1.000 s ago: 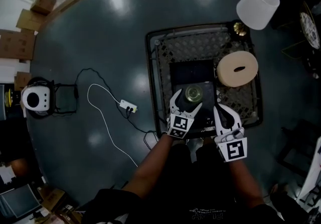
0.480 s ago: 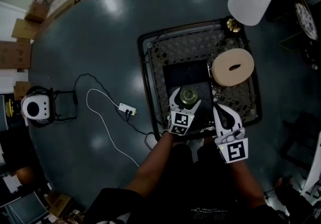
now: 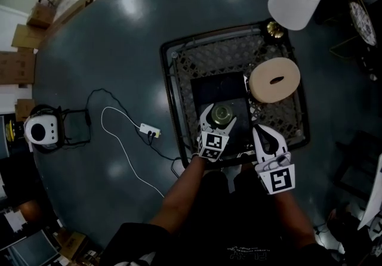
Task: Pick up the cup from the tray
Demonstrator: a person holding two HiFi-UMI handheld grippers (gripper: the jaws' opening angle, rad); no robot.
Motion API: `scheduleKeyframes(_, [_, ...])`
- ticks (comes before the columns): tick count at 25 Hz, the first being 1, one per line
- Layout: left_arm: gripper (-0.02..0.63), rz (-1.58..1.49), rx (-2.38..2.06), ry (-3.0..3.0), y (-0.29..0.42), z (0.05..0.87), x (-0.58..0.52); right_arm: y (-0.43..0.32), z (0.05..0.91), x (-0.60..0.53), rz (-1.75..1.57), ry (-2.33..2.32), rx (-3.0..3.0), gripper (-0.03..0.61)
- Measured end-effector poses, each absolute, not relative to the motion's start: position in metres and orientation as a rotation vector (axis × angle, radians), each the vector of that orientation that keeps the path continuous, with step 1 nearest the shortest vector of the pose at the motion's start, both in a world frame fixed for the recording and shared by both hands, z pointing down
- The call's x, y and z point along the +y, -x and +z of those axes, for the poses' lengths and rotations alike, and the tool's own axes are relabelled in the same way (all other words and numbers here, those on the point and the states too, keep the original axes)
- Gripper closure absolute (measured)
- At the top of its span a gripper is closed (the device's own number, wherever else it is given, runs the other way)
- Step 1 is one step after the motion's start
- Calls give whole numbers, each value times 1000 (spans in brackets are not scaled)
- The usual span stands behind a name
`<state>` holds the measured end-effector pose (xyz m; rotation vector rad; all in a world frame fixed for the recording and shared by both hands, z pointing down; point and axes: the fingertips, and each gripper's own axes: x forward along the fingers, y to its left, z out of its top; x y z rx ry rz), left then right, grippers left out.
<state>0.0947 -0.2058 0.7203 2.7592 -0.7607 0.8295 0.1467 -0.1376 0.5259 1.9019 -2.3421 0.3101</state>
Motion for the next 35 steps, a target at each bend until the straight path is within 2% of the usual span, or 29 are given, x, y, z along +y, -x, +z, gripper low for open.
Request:
scheduleKeyframes(11, [229,794,-737,-2791,-100,706,-204,-148,526,-133,306,-1898,-2343,569])
scheduleKeyframes(22, [229,645,-727,-2884,-108,630,-195,-139,527,-128,294,-1888,-2360,569])
scheduleKeyframes(35, [229,473,-881,-2940,-62,534,-188,-106,485,-152,159,-1833,-2483,569])
